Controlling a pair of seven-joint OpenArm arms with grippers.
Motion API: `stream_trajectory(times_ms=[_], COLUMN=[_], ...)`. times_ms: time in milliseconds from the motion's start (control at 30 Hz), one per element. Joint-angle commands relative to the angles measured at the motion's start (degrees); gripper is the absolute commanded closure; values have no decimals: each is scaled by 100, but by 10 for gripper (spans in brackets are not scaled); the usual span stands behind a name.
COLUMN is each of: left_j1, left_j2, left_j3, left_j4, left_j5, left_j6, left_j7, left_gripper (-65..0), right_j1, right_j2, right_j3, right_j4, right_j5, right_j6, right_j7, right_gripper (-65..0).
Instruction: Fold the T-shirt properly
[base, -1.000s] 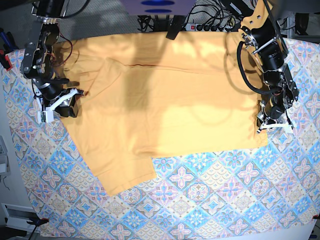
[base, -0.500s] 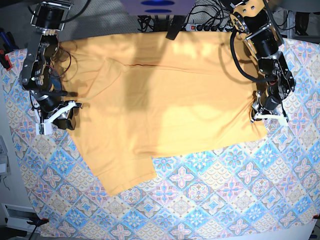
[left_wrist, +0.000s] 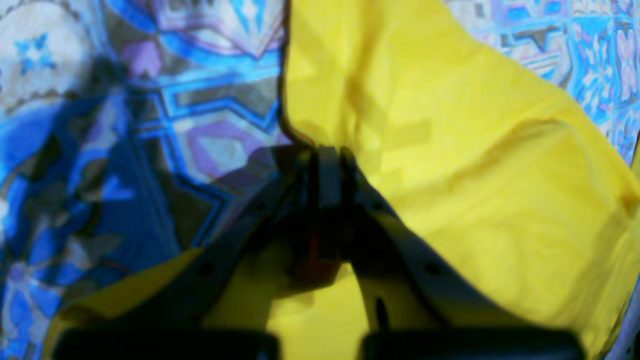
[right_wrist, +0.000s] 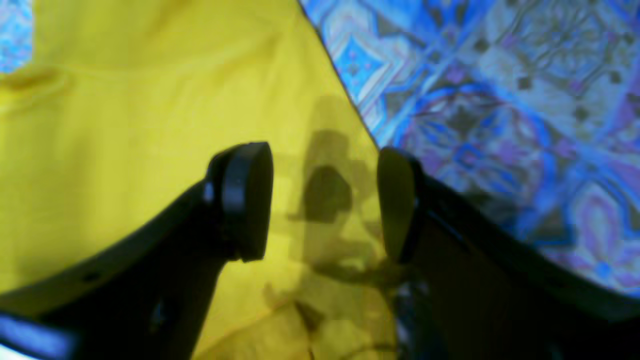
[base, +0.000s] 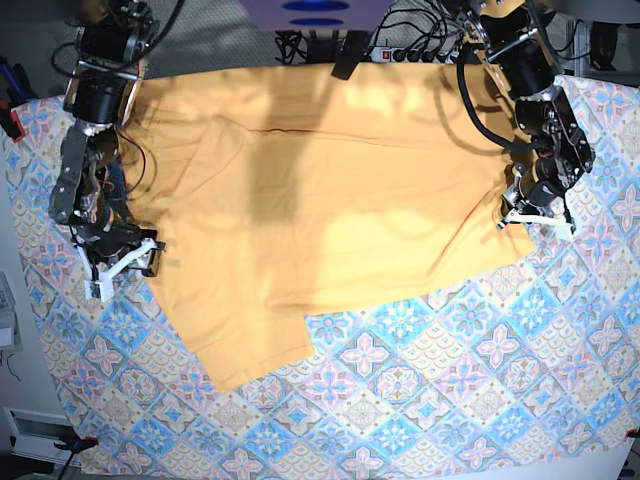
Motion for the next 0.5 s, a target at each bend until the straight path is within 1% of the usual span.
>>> stream_trajectory(times_ms=[0, 33, 100, 200, 367, 467], left_j1=[-53, -53, -45, 8, 35, 35], left_j2=[-62, -62, -62, -62, -62, -62], left_j3=[4, 4, 4, 4, 4, 4], left_j4=[90, 90, 90, 98, 98, 98], left_j5=[-24, -24, -24, -24, -24, -24], left_j6=[-16, -16, -16, -16, -16, -16], left_j7=[-13, -13, -13, -13, -13, -13], left_gripper=[0, 0, 0, 0, 0, 0], right_j1=[248, 310, 477, 723, 1039, 1145], right_j2=[121, 235, 358, 481, 551, 551], right_j3=[-66, -163, -497, -866, -910, -910], right_j4=[-68, -270, -657, -1220, -2283, -2653], right_j5=[131, 131, 131, 131, 131, 131], right_j6=[47, 47, 47, 47, 47, 56], right_j7=[297, 420, 666, 1017, 1571, 1765], right_gripper=[-331, -330, -330, -330, -330, -329])
